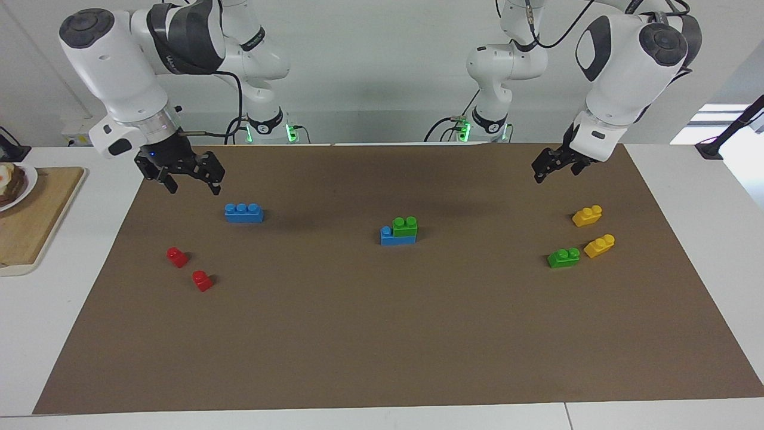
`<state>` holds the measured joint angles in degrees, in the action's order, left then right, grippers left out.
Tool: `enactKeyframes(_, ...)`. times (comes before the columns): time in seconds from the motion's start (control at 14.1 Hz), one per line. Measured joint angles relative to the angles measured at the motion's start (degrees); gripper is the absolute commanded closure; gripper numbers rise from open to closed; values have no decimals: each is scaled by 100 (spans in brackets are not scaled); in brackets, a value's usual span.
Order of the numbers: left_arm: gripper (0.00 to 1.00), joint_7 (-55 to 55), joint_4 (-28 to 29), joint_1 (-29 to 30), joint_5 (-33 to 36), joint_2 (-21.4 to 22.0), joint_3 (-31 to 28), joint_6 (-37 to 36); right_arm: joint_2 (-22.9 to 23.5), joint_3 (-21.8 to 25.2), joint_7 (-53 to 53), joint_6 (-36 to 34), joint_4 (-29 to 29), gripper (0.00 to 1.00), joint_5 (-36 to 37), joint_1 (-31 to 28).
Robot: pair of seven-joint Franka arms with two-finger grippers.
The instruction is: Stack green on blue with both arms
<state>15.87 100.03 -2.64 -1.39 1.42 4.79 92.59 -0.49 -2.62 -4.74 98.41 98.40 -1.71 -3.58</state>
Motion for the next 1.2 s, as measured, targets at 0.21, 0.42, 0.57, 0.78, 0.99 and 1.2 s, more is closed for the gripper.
enactKeyframes(0.21,0,-10,-2,0,-1,37,4,51,-4,-8,2,-419,-222,2,5,0)
enactKeyframes(0.42,0,-10,-7,3,-153,42,-36,415,-3,-8,2,-451,-246,2,94,0)
enactKeyframes(0.57,0,-10,-8,5,-188,41,-56,467,-3,-8,2,-451,-246,2,172,0)
enactKeyframes(0.78,0,-10,-93,8,-188,41,-62,522,-3,-8,2,-451,-247,2,287,0)
enactKeyframes(0.99,0,-65,-249,19,-188,37,-90,528,-3,-9,3,-451,-249,2,289,0)
enactKeyframes(1.2,0,-390,-333,25,-188,36,-115,527,-3,-11,3,-451,-253,2,289,0)
